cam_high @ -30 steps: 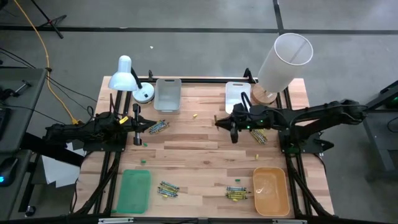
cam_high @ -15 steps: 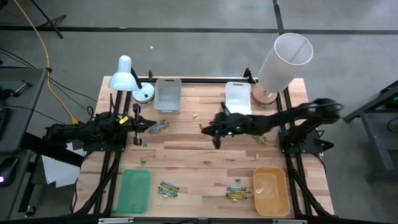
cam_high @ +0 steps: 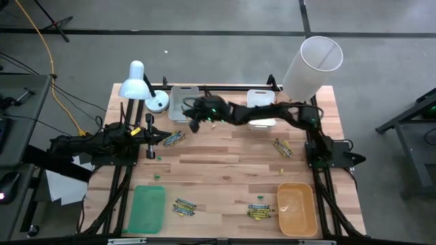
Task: Sort crayons
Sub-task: Put the yellow crayon into the gray bin
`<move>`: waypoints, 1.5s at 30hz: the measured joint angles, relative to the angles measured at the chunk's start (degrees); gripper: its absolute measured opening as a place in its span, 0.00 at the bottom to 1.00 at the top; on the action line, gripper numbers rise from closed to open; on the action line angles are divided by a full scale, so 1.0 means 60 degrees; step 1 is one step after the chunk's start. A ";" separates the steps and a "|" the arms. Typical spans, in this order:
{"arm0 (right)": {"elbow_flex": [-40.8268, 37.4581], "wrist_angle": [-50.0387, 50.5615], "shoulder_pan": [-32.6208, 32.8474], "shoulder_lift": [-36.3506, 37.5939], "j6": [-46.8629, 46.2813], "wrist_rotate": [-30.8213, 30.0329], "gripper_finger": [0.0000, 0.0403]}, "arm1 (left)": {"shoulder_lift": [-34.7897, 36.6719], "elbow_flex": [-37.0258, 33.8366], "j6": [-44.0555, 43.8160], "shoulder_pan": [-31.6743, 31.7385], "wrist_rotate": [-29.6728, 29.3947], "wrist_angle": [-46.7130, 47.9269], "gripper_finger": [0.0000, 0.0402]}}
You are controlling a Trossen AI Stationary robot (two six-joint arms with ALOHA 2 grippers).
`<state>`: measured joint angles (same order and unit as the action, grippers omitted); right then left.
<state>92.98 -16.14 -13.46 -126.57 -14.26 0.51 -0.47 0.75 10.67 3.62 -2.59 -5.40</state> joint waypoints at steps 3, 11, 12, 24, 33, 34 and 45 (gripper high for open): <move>0.1170 0.1091 -0.0251 -0.0703 -0.0369 -0.0039 0.01 | 0.0000 0.0000 -0.0002 0.0000 -0.0001 0.0001 0.00; 0.2815 0.3622 -0.0469 -0.1441 -0.1073 -0.0006 0.13 | 0.0000 0.0000 0.0000 -0.0001 -0.0001 -0.0002 0.00; 0.2863 0.3714 -0.0489 -0.1426 -0.1060 -0.0002 0.16 | 0.0000 0.0000 0.0002 0.0000 -0.0001 -0.0002 0.00; 0.3612 0.6030 -0.1031 -0.0897 0.0041 0.2706 0.53 | 0.0000 0.0000 0.0002 -0.0003 0.0002 0.0001 0.00; 0.0295 0.8231 -0.0480 0.2476 0.2112 0.2616 0.53 | 0.0000 0.0000 0.0001 -0.0002 -0.0001 0.0002 0.00; -0.0547 0.7959 -0.0380 0.3083 0.1877 0.2410 0.53 | 0.0000 0.0000 0.0001 0.0000 -0.0001 0.0002 0.00; -0.7993 0.6489 0.2447 0.9651 -0.4412 -0.0653 0.53 | 0.0000 0.0000 0.0001 -0.0003 0.0003 0.0002 0.00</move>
<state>45.03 22.79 1.22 -68.66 -40.73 -3.41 -0.47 0.75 10.68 3.60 -2.57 -5.39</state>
